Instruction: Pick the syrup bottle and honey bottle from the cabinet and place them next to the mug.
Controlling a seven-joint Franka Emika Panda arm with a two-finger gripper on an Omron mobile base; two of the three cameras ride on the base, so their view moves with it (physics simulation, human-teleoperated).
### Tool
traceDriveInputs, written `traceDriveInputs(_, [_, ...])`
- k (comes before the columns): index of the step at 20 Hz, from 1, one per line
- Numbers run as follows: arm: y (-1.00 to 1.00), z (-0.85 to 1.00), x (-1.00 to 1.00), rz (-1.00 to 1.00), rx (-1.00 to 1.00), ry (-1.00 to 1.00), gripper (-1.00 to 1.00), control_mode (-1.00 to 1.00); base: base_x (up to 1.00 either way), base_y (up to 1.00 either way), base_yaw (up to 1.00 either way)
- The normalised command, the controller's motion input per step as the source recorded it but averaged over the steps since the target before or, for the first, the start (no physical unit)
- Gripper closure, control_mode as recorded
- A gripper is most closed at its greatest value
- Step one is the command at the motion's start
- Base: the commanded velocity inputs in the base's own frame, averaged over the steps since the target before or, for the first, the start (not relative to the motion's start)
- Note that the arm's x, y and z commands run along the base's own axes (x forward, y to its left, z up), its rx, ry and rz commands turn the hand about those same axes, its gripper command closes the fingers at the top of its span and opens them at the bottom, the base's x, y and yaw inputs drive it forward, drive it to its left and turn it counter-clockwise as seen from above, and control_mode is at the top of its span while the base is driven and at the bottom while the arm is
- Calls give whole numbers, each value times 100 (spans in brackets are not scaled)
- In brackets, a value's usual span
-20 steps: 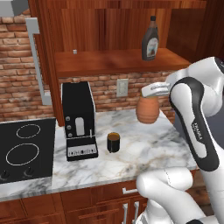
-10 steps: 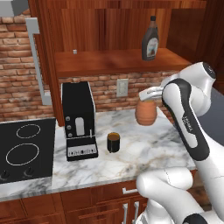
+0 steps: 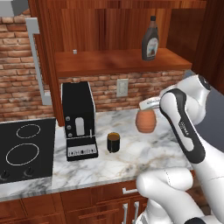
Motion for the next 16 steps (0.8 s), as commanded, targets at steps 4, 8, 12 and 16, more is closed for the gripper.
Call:
traceDriveInputs(4, [-16, -40, 0, 6, 0, 0, 100, -100, 0, 0, 0])
traceDriveInputs(8, [-6, -28, 0, 7, 0, 0, 100, -100, 0, 0, 0])
traceDriveInputs(12, [-2, -21, 2, 8, 0, 0, 100, -100, 0, 0, 0])
traceDriveInputs(16, [0, -23, 19, 17, 0, 0, 100, -100, 0, 0, 0])
